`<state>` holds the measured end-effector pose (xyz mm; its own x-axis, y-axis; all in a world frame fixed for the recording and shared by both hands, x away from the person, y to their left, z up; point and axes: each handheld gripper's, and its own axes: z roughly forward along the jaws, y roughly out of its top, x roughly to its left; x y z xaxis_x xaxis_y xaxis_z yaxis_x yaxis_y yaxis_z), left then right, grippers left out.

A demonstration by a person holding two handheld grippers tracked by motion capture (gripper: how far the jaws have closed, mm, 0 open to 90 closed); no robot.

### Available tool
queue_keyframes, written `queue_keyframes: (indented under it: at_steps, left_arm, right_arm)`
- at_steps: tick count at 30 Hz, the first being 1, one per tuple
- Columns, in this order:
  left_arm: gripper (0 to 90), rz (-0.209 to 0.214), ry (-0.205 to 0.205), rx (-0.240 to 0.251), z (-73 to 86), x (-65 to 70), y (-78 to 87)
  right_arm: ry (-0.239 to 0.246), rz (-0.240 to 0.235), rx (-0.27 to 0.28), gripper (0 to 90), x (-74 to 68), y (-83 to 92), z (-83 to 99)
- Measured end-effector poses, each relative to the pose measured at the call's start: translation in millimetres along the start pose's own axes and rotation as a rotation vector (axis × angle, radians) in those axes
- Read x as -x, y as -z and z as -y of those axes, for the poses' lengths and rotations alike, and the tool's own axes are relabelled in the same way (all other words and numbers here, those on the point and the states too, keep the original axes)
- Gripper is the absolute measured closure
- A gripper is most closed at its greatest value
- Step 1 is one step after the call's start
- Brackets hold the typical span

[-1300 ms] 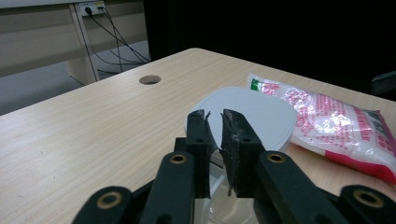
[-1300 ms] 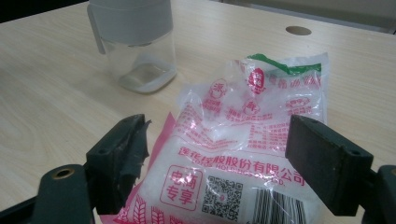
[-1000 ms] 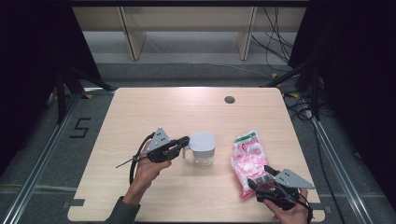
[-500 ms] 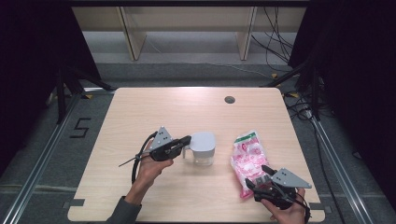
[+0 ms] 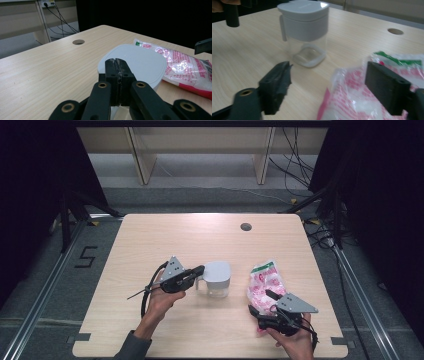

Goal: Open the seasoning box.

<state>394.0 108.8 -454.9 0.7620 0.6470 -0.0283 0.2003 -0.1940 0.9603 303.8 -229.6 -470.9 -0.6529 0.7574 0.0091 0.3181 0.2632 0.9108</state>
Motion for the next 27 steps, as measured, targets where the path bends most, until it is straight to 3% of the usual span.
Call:
queue_keyframes:
  at_steps: [4,5,6,8,9,12,13,16,20,22,23,24,25,27]
  left_arm:
    - [88.2,-0.002,0.010,0.009,0.2,0.6,-0.5]
    - [88.2,0.000,0.013,0.011,0.4,0.4,-0.5]
    - [88.1,0.002,0.016,0.012,0.5,0.1,-0.5]
    - [88.1,0.001,0.017,0.011,0.5,0.2,-0.5]
    - [88.1,0.001,0.015,0.011,0.4,0.2,-0.5]
    - [88.1,0.001,0.025,0.013,0.7,0.5,-0.5]
    - [88.1,-0.001,0.030,0.013,0.9,0.8,-0.4]
    - [88.1,-0.001,0.027,0.010,0.7,0.8,-0.2]
    - [88.1,-0.002,0.029,0.012,1.2,0.9,-0.1]
    - [88.1,-0.001,0.024,0.011,1.0,0.8,-0.1]
    - [88.1,0.000,0.027,0.012,1.1,0.7,-0.1]
    - [88.1,0.002,0.032,0.015,1.4,0.5,-0.2]
    - [88.1,0.004,0.018,0.017,1.4,-0.3,0.0]
    - [88.1,0.004,0.020,0.016,1.3,-0.4,-0.1]
  right_arm:
    - [0.058,-0.057,0.011,48.2,-1.6,-16.6,-11.7]
    - [0.034,-0.067,0.010,52.0,-3.2,-20.6,-14.2]
    - [0.057,-0.065,0.014,56.7,-2.0,-24.3,-17.1]
    - [0.030,-0.072,-0.009,65.0,-3.2,-29.1,-20.8]
    - [0.044,-0.077,0.009,68.2,-0.8,-33.7,-23.0]
    - [0.045,-0.073,-0.002,79.1,0.5,-40.9,-27.3]
    - [0.061,-0.083,0.011,80.9,2.3,-44.3,-28.5]
    - [0.029,-0.093,-0.001,87.2,1.4,-50.3,-32.2]
    - [0.065,-0.082,0.001,90.0,4.4,-59.2,-36.0]
    - [0.046,-0.090,-0.020,90.0,4.0,-62.8,-37.0]
    - [0.073,-0.084,-0.012,90.0,6.0,-63.8,-38.2]
    - [0.032,-0.090,-0.024,90.0,4.0,-64.5,-38.4]
    - [0.048,-0.082,-0.017,90.0,4.7,-65.5,-39.3]
    - [0.037,-0.084,-0.021,90.0,3.0,-67.1,-40.6]
